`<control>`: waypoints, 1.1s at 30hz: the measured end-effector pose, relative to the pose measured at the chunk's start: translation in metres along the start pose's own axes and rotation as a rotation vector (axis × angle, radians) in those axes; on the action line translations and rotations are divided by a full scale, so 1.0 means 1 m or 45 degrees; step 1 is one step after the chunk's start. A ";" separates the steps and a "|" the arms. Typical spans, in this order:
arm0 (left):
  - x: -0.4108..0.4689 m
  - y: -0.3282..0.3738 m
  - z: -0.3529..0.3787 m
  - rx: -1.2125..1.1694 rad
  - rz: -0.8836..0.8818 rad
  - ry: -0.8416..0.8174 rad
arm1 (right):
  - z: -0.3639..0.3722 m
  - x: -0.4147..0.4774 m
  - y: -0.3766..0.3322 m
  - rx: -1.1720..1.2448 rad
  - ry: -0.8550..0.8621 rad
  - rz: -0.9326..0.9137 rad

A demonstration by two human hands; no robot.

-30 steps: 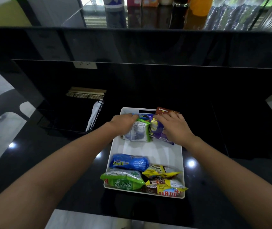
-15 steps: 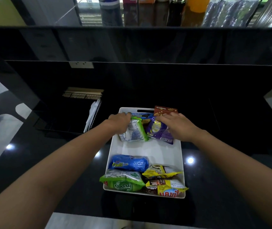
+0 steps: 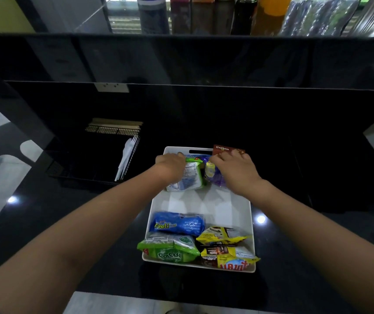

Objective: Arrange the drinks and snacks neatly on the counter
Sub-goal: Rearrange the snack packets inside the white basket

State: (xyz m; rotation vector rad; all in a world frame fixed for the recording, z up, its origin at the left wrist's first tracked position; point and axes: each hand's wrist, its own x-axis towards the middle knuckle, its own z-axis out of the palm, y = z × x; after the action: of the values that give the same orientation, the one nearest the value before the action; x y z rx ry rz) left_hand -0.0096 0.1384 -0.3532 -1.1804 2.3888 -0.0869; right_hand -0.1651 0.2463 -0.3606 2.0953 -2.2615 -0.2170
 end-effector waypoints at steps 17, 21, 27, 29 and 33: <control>0.017 -0.011 0.021 0.096 0.305 0.228 | 0.025 -0.007 0.013 -0.160 -0.033 -0.142; 0.021 -0.018 0.028 -0.019 0.430 0.195 | 0.031 -0.005 0.016 -0.171 -0.086 -0.146; 0.014 -0.015 0.038 -0.074 0.307 0.297 | 0.034 -0.005 0.001 -0.044 -0.094 0.041; 0.007 -0.017 0.039 -0.079 0.293 0.395 | 0.036 -0.011 -0.004 0.024 -0.028 0.089; -0.015 -0.021 0.038 -0.059 0.382 0.612 | 0.024 -0.026 -0.012 0.088 0.151 0.131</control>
State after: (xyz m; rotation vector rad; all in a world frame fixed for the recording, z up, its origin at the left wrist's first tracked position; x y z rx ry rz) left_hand 0.0304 0.1427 -0.3758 -0.8781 2.9764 -0.2417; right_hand -0.1543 0.2730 -0.3845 1.9591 -2.3298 -0.0100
